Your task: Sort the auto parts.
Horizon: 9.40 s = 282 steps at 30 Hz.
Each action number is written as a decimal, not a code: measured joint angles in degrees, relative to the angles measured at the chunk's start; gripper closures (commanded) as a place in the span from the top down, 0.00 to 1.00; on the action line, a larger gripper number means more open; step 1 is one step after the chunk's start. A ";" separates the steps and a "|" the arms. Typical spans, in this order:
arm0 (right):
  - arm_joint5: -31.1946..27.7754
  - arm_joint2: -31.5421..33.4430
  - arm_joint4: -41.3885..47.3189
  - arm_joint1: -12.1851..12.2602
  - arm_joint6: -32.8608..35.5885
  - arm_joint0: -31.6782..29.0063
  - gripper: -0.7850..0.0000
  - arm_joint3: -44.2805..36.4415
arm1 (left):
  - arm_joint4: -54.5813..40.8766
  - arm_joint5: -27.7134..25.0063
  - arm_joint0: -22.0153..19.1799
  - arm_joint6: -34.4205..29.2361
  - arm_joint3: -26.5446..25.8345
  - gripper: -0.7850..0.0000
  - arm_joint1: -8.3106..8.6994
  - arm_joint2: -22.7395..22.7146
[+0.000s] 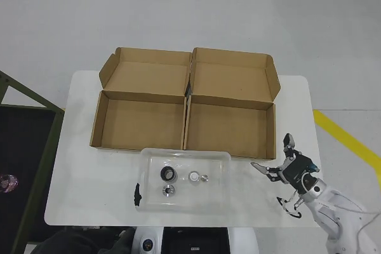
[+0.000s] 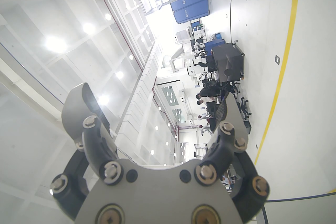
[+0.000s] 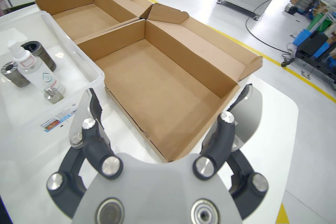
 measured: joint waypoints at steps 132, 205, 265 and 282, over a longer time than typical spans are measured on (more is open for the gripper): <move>0.95 -29.46 23.60 2.86 17.10 32.22 0.00 8.00 | 0.00 0.00 0.00 0.00 0.00 1.00 0.00 0.00; 2.17 -32.78 22.29 1.74 41.39 36.61 1.00 2.56 | 0.00 0.00 0.00 0.00 0.00 1.00 0.00 0.00; -4.57 -46.76 3.32 4.72 59.82 30.00 0.75 -0.22 | 0.00 0.00 0.00 0.00 0.00 1.00 0.00 0.00; -3.22 -48.18 1.58 4.72 61.07 31.20 0.00 0.61 | 0.00 0.00 0.00 0.00 0.00 1.00 0.00 0.00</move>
